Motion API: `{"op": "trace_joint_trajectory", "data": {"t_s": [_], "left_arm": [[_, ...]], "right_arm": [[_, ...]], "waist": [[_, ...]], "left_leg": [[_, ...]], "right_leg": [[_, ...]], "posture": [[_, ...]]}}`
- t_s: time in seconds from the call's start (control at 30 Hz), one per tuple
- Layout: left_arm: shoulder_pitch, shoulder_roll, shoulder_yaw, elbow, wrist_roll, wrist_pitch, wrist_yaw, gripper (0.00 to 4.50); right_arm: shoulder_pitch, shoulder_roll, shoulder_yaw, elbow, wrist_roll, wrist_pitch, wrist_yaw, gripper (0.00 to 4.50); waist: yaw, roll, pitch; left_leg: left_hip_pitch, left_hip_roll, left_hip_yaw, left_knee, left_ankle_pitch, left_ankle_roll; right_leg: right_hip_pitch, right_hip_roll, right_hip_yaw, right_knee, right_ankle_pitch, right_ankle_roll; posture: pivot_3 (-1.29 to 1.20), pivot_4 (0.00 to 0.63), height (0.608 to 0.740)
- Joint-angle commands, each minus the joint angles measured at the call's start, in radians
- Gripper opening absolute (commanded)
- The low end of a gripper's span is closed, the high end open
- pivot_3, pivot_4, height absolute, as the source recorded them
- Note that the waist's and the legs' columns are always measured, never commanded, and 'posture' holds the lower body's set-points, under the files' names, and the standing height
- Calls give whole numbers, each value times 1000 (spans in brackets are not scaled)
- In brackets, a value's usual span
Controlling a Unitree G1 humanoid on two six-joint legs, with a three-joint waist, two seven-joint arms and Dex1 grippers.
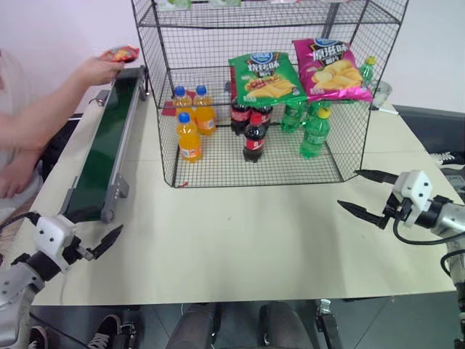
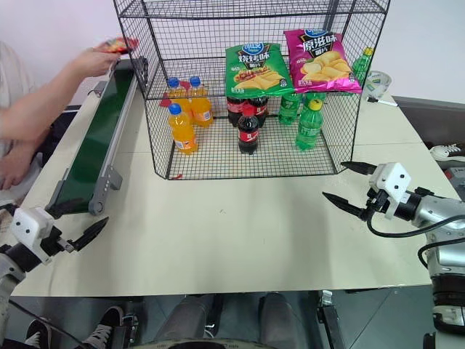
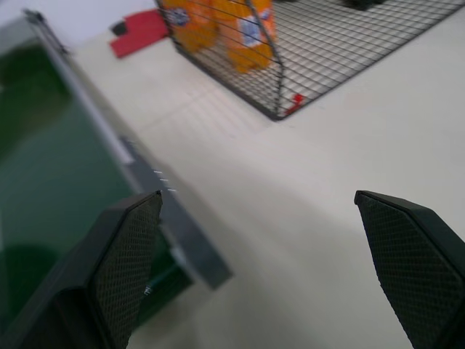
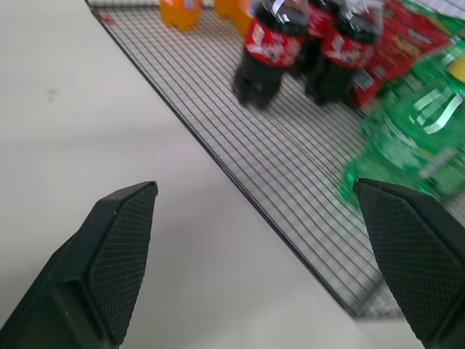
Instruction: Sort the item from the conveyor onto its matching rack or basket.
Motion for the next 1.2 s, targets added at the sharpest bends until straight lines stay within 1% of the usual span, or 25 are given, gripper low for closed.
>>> {"op": "trace_joint_trajectory", "data": {"t_s": [0.03,0.17,0.27,0.33,0.4,0.53,0.57,0.6,0.67,0.7,0.77,0.87,0.9,0.93,1.0,1.07,1.17,1.2], "left_arm": [[33,21,57,-19,-71,62,-33,4445],[86,19,75,-76,-132,191,-28,4445],[72,17,113,-118,-205,321,33,4445],[69,14,124,-146,-190,359,85,4445],[63,25,119,-158,-183,442,132,4445],[24,0,164,-210,-265,576,223,4445],[-6,-25,185,-236,-309,613,282,4445],[-48,-60,207,-264,-362,668,381,4445],[-85,-139,172,-370,-309,681,539,4445],[-93,-196,140,-432,-292,699,619,4445],[-91,-284,75,-538,-278,735,720,4445],[-89,-395,-9,-654,-260,768,834,4445],[-92,-423,-43,-685,-230,774,875,4445],[-97,-455,-68,-712,-223,781,907,4445],[-98,-484,-112,-752,-195,796,946,4445],[-103,-535,-130,-779,-222,784,970,4445],[-97,-548,-148,-805,-187,767,983,4445],[-93,-559,-146,-804,-201,757,972,4445]], "right_arm": [[-5,2,-15,-50,18,15,-12,4500],[-4,3,-13,-59,19,28,-8,4500],[-1,10,-5,-69,17,33,-8,4500],[2,16,0,-81,19,38,-8,4500],[3,21,3,-90,21,46,-10,4500],[0,26,3,-94,18,51,-9,4500],[-2,26,2,-93,19,52,-8,4500],[-1,25,2,-96,21,57,-7,4500],[3,29,-1,-100,21,54,-13,4500],[7,31,-2,-104,21,55,-15,4500],[13,32,-3,-110,22,56,-18,4500],[18,31,-6,-119,24,60,-23,4500],[18,30,-8,-119,26,62,-23,4500],[19,28,-9,-118,26,62,-23,4500],[21,26,-12,-121,28,63,-24,4500],[24,25,-14,-122,27,63,-25,4500],[26,25,-16,-124,29,66,-25,4500],[26,25,-15,-124,26,63,-24,4500]], "waist": [[0,0,0],[-1,0,0],[3,0,0],[2,0,0],[1,0,0],[0,0,0],[1,0,0],[1,0,0],[7,0,0],[9,0,0],[14,-1,0],[18,-1,0],[21,-1,0],[23,-1,0],[24,-1,0],[24,-1,0],[24,-1,0],[24,-1,0]], "left_leg": [[0,0,0,0,0,0],[0,0,0,0,0,1],[0,1,0,0,0,1],[0,1,0,0,0,1],[0,1,0,0,0,1],[0,1,0,0,0,0],[0,1,0,0,0,0],[0,1,0,0,0,0],[0,1,0,1,0,0],[0,0,0,2,0,0],[0,0,1,3,0,1],[1,0,1,2,0,0],[1,0,1,3,0,0],[1,1,1,3,0,0],[1,1,1,3,0,0],[2,1,1,3,0,0],[2,1,2,3,0,0],[3,1,2,2,0,0]], "right_leg": [[0,0,0,0,0,0],[-3,0,0,-2,0,0],[-3,0,-1,-2,0,0],[-3,1,-1,-2,0,0],[-2,0,-1,-2,0,0],[-3,0,-1,-2,0,0],[-3,1,-1,-2,0,0],[-3,1,-1,-2,1,0],[-2,1,-1,-2,1,0],[-2,0,-1,-2,1,0],[3,0,-1,-3,1,0],[4,1,-1,-3,1,0],[4,1,-1,-3,1,0],[4,1,-1,-3,1,0],[5,2,-1,-3,2,-1],[5,2,-1,-3,1,-1],[6,2,-1,-4,1,-1],[7,2,-1,-4,1,-1]], "posture": [[0,150,740],[0,150,740],[0,150,740],[0,150,740],[0,150,740],[0,150,740],[0,150,740],[0,150,740],[0,150,740],[0,150,740],[0,150,740],[0,150,740],[0,150,740],[0,150,740],[0,150,740],[0,150,740],[0,150,740],[0,150,740]]}}
